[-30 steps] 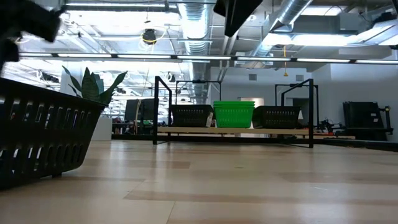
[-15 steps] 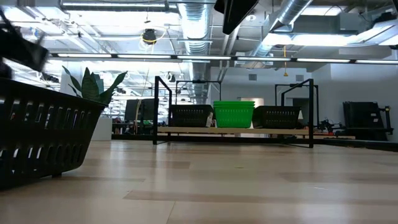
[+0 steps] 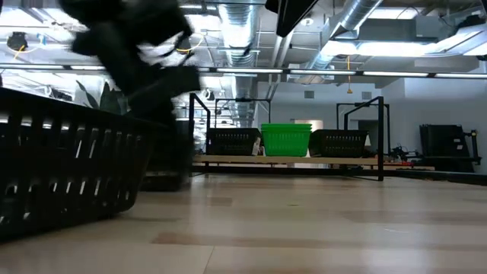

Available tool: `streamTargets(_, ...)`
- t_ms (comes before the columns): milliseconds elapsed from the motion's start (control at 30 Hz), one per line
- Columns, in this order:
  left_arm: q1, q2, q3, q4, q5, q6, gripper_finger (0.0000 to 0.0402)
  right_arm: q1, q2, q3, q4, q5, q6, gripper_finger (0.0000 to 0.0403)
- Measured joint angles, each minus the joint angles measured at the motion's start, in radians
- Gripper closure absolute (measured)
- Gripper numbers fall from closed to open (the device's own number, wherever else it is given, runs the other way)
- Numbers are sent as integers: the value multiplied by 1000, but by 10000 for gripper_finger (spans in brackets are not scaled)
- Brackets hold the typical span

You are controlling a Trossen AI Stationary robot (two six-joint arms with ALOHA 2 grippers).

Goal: Stack baskets on shelf by color
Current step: Move the black baskets to the center of the table

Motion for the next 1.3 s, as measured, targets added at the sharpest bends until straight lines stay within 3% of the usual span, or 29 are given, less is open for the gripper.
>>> streamTargets(67, 77, -3, 28, 163, 83, 66, 401, 0, 0, 0, -3, 0, 17, 283)
streamTargets(133, 137, -8, 54, 199, 162, 86, 401, 0, 0, 0, -23, 0, 51, 284)
streamTargets(233, 180, -43, 91, 45, 248, 83, 401, 12, -7, -1, -86, 0, 97, 284)
streamTargets(333, 165, -137, 144, -177, 272, 92, 401, 38, -19, -1, -117, 0, 132, 284)
streamTargets(500, 23, -333, 167, -529, 288, -25, 401, 90, -26, -1, -119, 48, 147, 284)
streamTargets(600, -124, -429, 150, -597, 302, -191, 401, 117, -26, -1, -117, 97, 147, 284)
streamTargets(700, -269, -472, 131, -551, 298, -354, 401, 134, -26, -1, -111, 135, 147, 284)
streamTargets(800, -382, -452, 114, -478, 239, -442, 401, 147, -26, -1, -88, 155, 147, 284)
streamTargets(933, -433, -360, 113, -320, 243, -418, 401, 159, -26, -1, -81, 155, 147, 285)
streamTargets(1133, -379, -206, 114, -228, 461, -351, 401, 164, -26, -1, -76, 155, 147, 285)
streamTargets(1300, -289, -162, 113, -193, 601, -262, 401, 161, -26, -1, -69, 154, 144, 285)
